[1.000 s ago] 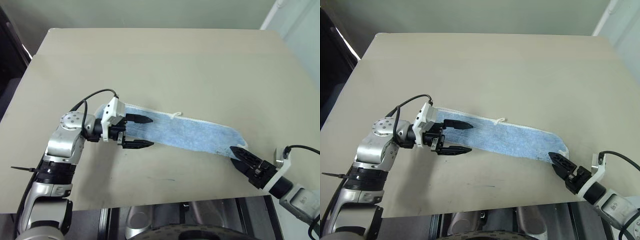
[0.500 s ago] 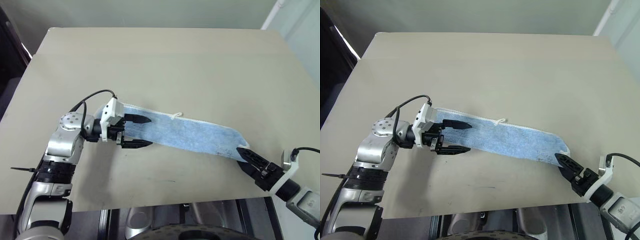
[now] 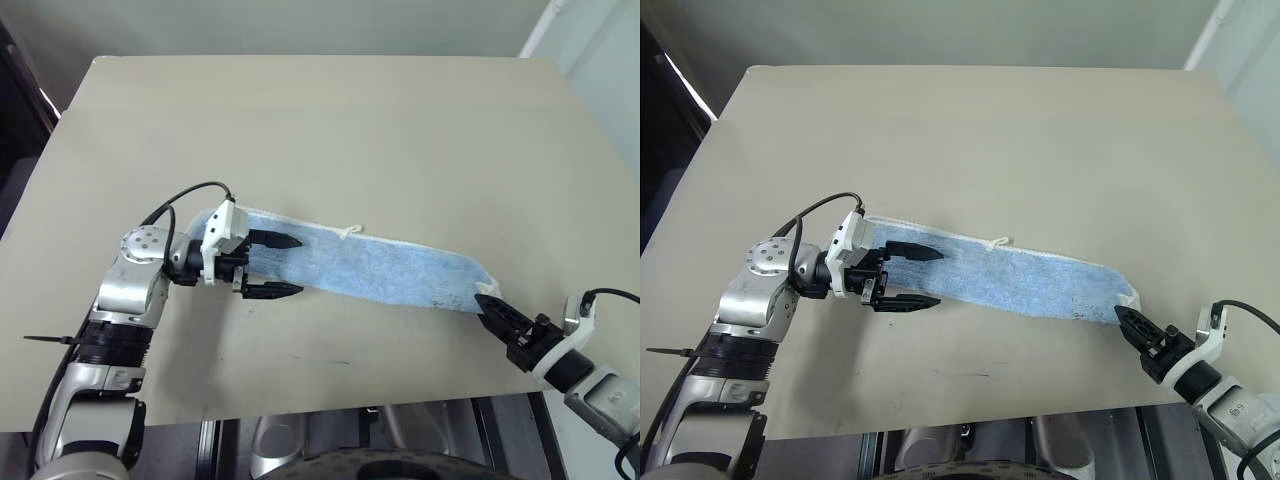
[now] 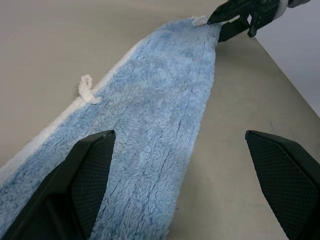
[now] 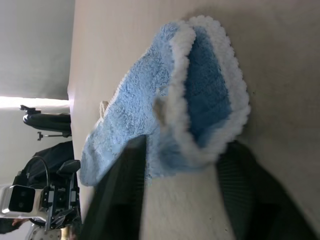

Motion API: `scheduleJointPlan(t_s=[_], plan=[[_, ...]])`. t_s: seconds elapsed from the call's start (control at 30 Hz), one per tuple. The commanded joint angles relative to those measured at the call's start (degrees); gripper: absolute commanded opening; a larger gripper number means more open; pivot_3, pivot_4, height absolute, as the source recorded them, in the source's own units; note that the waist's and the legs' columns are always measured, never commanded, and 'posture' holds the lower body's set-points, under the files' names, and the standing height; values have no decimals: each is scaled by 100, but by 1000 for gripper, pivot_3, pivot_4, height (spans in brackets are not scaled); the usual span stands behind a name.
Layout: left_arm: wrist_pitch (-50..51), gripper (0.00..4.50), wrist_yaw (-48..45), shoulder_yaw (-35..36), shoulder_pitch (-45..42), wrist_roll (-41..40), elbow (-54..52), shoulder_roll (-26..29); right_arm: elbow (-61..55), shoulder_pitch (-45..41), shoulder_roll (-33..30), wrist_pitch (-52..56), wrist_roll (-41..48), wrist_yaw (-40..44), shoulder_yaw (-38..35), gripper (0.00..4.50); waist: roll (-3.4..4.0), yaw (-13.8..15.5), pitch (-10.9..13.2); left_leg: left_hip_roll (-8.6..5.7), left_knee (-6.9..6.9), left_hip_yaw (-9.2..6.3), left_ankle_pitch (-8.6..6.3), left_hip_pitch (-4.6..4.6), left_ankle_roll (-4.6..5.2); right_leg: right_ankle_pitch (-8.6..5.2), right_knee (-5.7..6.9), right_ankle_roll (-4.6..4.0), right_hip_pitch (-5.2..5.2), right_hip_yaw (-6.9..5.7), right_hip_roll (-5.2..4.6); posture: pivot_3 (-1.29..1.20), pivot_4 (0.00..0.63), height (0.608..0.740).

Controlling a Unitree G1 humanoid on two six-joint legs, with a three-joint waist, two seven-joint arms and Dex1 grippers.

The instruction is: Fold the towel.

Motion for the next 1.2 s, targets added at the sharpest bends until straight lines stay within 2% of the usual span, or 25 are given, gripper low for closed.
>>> scheduleJointPlan(t_s=[0.03,0.1,0.3,0.6,0.8,0.97,1.2], plan=[[-90,4500,17,34,-39,-33,-74,-16,-16,-34,26,-27,23,-67,-134,718,0,0,0,0,0,1,-2,0,1,0,0,-1,0,0,0,0,150,703],[-94,4500,38,25,-56,-25,-86,-30,-44,-96,62,-63,23,-102,-157,26,0,0,0,0,0,4,-4,0,2,0,0,-1,0,2,0,0,150,703],[-120,4500,29,9,-156,12,-29,-30,-37,72,-53,10,23,-19,-412,26,0,5,0,1,0,3,-5,0,4,0,0,-3,0,2,0,0,150,703],[-218,4500,-14,-22,-236,42,115,-39,761,513,-763,621,23,649,-1296,26,2,13,0,0,0,5,-14,-1,1,-5,-1,-8,0,4,-2,0,150,703],[-171,4500,-1,-44,-281,27,86,-50,1029,454,-1137,809,23,1018,-1533,26,3,13,0,0,1,8,-18,-2,3,-9,0,-7,1,5,-2,0,150,703],[-184,4500,31,-46,-351,57,126,-52,586,-13,-1108,735,23,1174,-1438,26,5,7,1,0,1,11,-17,0,6,-19,-1,14,1,5,-2,0,150,703],[-151,4500,71,-66,-359,70,54,-74,-537,-363,-1243,435,23,1307,-802,26,7,3,1,1,1,10,-16,1,7,-4,0,-9,1,1,-1,0,150,703]])
